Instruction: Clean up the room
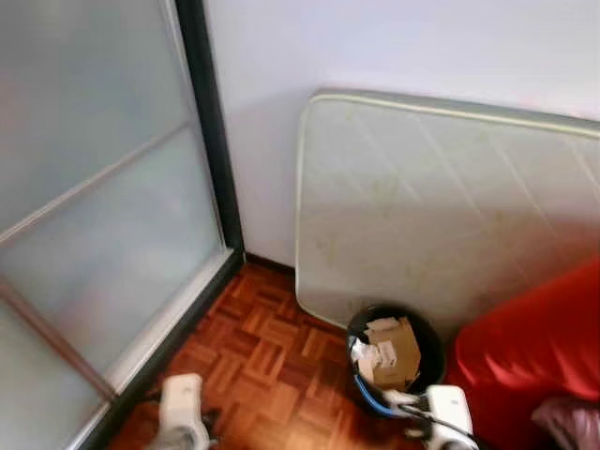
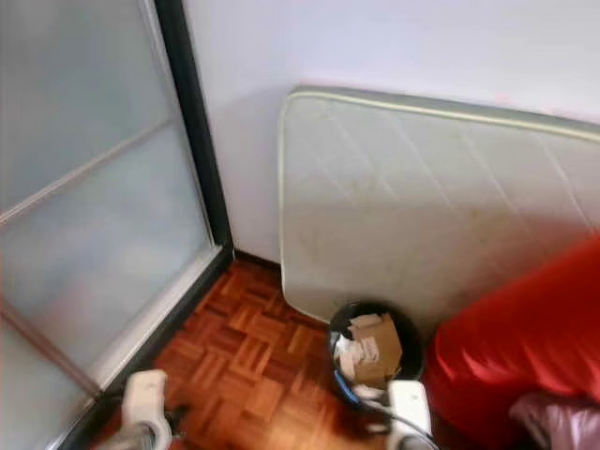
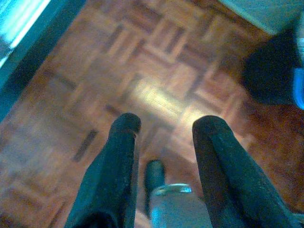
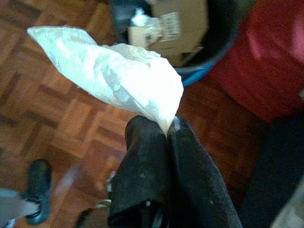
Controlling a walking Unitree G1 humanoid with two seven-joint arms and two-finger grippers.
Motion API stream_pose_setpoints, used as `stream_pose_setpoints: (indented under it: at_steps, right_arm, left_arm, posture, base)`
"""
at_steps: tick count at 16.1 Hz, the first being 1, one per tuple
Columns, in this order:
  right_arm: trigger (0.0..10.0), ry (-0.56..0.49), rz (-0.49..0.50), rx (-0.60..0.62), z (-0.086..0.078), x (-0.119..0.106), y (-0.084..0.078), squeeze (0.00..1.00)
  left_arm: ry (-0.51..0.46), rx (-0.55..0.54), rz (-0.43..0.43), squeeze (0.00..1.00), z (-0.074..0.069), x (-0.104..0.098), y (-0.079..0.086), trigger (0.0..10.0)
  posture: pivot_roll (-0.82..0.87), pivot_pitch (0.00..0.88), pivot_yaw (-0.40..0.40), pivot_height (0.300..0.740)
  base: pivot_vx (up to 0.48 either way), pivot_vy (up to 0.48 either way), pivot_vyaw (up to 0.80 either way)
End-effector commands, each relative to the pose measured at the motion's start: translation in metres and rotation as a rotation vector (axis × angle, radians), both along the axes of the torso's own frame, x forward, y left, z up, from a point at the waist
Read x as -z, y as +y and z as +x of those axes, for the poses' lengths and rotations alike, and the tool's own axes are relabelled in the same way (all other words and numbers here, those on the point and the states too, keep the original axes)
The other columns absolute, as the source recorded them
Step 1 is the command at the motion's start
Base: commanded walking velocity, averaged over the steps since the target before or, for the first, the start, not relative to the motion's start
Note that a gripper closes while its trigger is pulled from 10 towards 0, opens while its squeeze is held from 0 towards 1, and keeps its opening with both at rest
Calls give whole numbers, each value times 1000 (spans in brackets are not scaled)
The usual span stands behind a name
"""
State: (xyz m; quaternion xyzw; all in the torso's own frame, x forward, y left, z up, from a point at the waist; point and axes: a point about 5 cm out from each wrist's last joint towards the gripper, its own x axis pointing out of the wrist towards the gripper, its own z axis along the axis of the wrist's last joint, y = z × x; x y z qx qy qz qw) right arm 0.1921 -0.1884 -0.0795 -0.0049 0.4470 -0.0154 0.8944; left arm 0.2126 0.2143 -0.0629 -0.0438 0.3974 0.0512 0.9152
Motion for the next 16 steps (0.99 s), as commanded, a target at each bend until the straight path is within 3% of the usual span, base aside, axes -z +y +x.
stream_pose_setpoints:
  at_steps: [1,5,8,16]
  right_arm:
    - [10000,-7,6,-1,3,-1,2,0]
    - [10000,-3,14,21,2,0,2,0]
    - [10000,3,14,13,1,0,3,0]
    - [10000,-12,11,11,2,-1,3,0]
  left_arm:
    - [13,-3,0,0,-5,2,2,10000]
    - [15,1,1,0,-3,2,0,10000]
    - [15,10,-2,0,-1,2,-8,10000]
    - [1,20,-2,0,7,-1,-13,10000]
  posture:
    - [33,0,-10,740]
    - [33,0,-8,740]
    - [31,0,-7,740]
    - [29,0,-5,740]
  base:
    - [292,0,0]
    - [292,0,0]
    - [309,0,-708]
    - [324,0,0]
